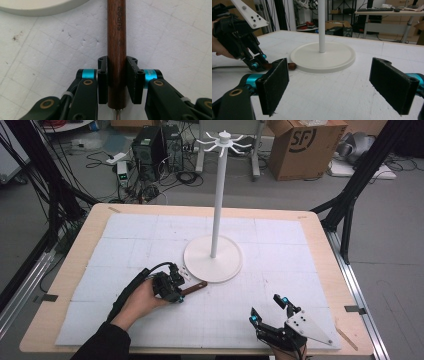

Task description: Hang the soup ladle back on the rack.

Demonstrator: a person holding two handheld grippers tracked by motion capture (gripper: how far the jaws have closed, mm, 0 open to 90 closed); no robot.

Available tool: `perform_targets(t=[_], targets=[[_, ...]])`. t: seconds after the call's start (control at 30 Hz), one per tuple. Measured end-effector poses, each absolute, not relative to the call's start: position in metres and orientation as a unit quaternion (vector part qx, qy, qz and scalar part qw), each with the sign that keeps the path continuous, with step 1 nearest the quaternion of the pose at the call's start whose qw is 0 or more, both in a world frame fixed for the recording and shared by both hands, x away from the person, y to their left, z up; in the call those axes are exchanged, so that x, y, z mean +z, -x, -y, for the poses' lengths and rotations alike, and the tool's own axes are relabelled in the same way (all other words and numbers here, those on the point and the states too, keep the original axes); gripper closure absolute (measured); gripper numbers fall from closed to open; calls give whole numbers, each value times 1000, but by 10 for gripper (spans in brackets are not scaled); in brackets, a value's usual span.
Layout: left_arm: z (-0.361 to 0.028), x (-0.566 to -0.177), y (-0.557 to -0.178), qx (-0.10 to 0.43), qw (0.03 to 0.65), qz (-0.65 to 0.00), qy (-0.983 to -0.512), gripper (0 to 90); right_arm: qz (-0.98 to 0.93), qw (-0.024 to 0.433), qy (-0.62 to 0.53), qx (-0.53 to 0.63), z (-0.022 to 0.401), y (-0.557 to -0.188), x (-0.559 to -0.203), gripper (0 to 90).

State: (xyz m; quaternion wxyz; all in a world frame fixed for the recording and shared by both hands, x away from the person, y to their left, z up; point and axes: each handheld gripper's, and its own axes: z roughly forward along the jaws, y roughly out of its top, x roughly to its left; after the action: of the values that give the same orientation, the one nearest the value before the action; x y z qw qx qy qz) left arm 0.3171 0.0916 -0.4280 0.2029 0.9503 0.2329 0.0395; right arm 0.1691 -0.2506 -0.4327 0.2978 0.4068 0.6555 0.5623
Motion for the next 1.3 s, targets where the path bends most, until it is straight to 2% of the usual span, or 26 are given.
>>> perform_targets(t=[0.13,0.33,0.57,0.77,1.3], targets=[[-96,-421,-316,59,217,-243,-944,739,-654,298,-406,565,251,-169,-432,149],[-126,-394,-324,79,313,-285,-903,740,-654,298,-407,564,251,-169,-432,149],[-148,-378,-325,97,362,-295,-879,741,-655,299,-408,562,251,-169,-433,149],[-163,-360,-318,115,431,-298,-844,741,-654,299,-408,562,251,-169,-433,149],[-173,-328,-311,186,504,-299,-789,741,-657,297,-409,559,250,-171,-434,149]])
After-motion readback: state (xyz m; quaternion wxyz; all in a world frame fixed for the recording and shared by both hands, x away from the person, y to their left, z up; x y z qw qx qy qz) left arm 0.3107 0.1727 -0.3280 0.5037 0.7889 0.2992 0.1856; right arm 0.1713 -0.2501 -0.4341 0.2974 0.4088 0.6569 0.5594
